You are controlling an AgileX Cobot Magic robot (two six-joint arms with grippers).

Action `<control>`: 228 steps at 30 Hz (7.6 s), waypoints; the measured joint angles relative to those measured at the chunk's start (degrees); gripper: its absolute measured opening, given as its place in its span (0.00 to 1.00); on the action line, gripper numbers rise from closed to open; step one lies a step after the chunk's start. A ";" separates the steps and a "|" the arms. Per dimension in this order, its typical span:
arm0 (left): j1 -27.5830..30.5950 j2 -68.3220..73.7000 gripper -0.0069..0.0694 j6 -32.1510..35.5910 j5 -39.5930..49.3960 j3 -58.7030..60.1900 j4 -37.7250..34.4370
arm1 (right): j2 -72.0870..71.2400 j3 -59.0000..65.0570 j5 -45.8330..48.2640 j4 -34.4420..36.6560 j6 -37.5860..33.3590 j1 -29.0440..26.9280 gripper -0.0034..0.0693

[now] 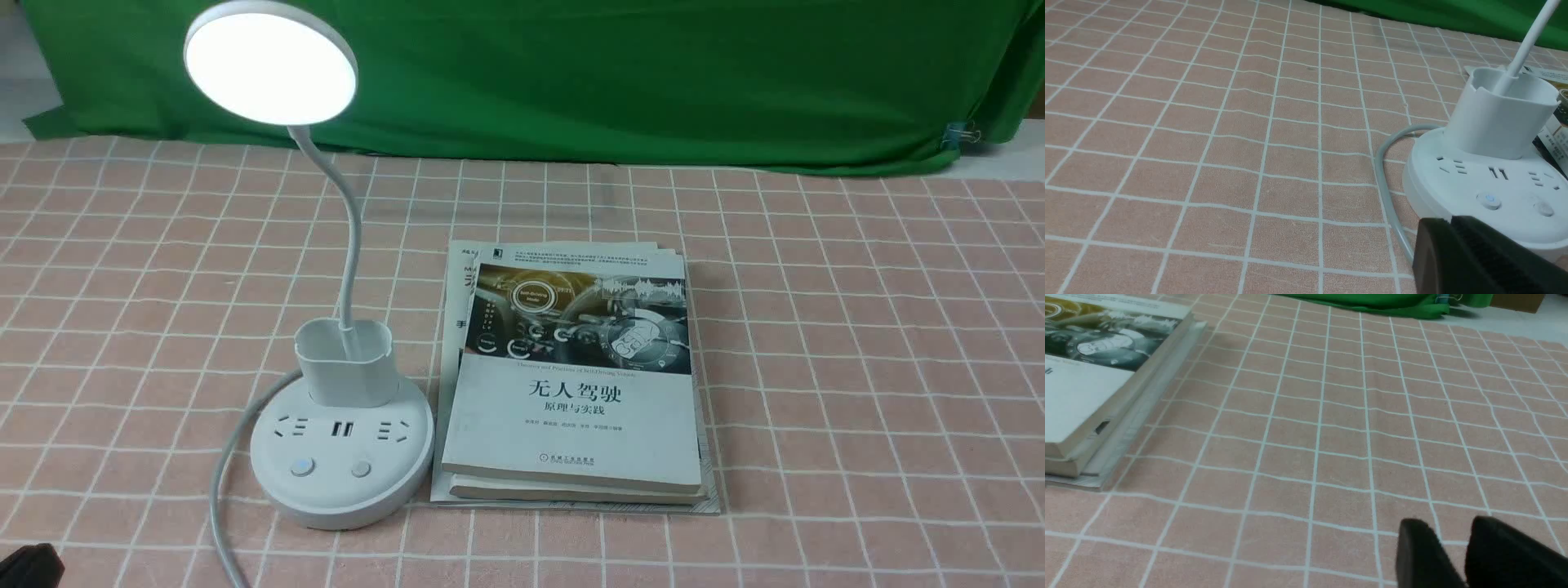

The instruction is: Turn off the table lamp on the pink coffee tablecloth by hand.

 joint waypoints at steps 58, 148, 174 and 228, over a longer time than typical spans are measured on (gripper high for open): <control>0.00 48.33 0.10 8.21 29.81 -34.24 -15.98 | 0.00 0.00 0.00 0.00 0.00 0.00 0.38; -23.90 79.57 0.08 0.66 32.05 -55.43 -2.39 | 0.00 0.00 0.00 0.00 0.00 0.00 0.38; -23.90 29.04 0.09 -0.39 12.19 -22.67 -1.24 | 0.00 0.00 0.00 0.00 0.00 0.00 0.38; -0.53 -0.01 0.09 5.78 0.30 -0.04 -5.95 | 0.00 0.00 0.00 0.00 0.00 0.00 0.38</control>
